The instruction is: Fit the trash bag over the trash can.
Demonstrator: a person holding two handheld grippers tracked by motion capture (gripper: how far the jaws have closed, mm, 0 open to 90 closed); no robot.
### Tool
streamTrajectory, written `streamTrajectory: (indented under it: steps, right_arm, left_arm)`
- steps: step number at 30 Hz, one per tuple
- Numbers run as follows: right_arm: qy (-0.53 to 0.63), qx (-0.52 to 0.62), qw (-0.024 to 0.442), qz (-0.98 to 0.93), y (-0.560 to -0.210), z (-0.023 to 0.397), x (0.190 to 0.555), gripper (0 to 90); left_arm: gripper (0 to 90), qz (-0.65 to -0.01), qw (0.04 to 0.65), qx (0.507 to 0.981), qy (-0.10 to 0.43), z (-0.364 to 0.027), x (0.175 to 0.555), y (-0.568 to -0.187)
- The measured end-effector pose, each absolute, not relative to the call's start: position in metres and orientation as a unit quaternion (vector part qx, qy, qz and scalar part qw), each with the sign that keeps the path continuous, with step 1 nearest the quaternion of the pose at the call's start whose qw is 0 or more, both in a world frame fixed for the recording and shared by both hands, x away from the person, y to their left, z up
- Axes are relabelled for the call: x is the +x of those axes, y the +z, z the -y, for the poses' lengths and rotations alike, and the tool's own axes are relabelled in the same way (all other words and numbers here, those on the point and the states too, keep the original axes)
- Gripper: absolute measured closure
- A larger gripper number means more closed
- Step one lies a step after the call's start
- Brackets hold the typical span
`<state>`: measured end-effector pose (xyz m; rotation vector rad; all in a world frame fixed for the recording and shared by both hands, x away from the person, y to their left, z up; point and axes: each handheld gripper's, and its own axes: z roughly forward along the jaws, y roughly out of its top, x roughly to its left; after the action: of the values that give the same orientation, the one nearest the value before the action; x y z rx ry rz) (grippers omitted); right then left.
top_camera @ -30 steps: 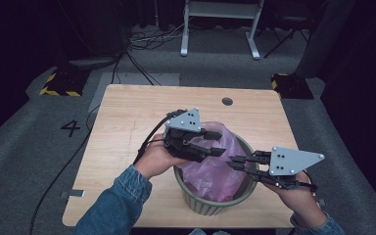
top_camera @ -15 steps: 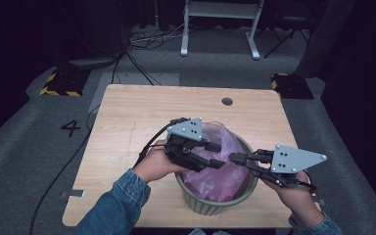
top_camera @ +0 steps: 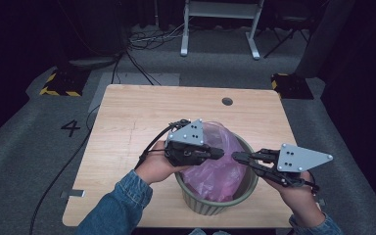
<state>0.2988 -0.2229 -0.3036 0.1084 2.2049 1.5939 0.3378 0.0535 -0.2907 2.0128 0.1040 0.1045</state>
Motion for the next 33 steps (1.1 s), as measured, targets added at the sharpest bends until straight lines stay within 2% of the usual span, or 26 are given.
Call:
streamTrajectory:
  steps: [10, 33]
  right_arm:
    - [0.571, 0.051, 0.206, -0.793, -0.303, 0.237, 0.299, 89.9]
    - [0.575, 0.117, 0.169, -0.792, -0.312, 0.304, 0.307, 89.9]
  left_arm:
    - [89.6, -0.056, 0.545, 0.834, 0.06, -0.07, 0.337, -0.29]
    - [89.8, -0.07, 0.57, 0.811, 0.112, -0.156, 0.327, -0.298]
